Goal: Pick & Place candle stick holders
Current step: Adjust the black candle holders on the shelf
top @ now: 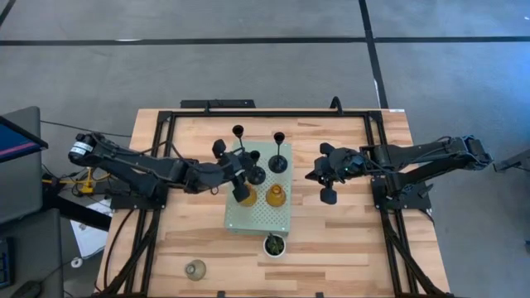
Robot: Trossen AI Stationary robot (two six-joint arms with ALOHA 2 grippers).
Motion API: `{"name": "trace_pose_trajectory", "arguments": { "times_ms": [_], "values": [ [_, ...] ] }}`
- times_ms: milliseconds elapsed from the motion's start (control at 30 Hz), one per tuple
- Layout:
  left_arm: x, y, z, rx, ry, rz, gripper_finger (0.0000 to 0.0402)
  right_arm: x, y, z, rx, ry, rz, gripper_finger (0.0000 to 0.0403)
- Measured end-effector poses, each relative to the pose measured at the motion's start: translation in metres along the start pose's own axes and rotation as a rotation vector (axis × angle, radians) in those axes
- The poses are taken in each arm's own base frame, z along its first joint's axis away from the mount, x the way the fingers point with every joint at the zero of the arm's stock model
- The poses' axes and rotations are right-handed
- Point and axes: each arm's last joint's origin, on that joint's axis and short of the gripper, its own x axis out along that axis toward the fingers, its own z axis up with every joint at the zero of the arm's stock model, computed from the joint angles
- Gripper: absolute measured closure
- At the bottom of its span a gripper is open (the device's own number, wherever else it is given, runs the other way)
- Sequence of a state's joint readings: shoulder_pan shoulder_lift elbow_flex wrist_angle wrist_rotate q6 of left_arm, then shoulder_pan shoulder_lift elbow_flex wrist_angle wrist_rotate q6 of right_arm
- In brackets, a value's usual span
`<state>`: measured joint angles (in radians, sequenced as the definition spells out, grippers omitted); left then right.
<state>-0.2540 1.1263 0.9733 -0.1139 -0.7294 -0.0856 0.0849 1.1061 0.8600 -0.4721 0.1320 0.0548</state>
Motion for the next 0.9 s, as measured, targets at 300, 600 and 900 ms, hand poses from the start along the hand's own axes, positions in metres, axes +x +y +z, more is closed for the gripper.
{"name": "trace_pose_trajectory", "arguments": {
  "times_ms": [300,600,900],
  "values": [
    [0.008,0.010,0.001,-0.014,0.006,0.023,0.0262,0.000,0.000,0.000,0.007,0.000,0.000,0.0403],
    [0.015,0.017,0.003,-0.038,0.000,-0.035,0.0262,0.000,0.000,0.000,0.007,0.000,0.000,0.0403],
    [0.015,0.017,0.004,-0.048,-0.014,-0.038,0.0292,0.000,0.000,0.000,0.007,0.000,0.000,0.0403]
  ]
}}
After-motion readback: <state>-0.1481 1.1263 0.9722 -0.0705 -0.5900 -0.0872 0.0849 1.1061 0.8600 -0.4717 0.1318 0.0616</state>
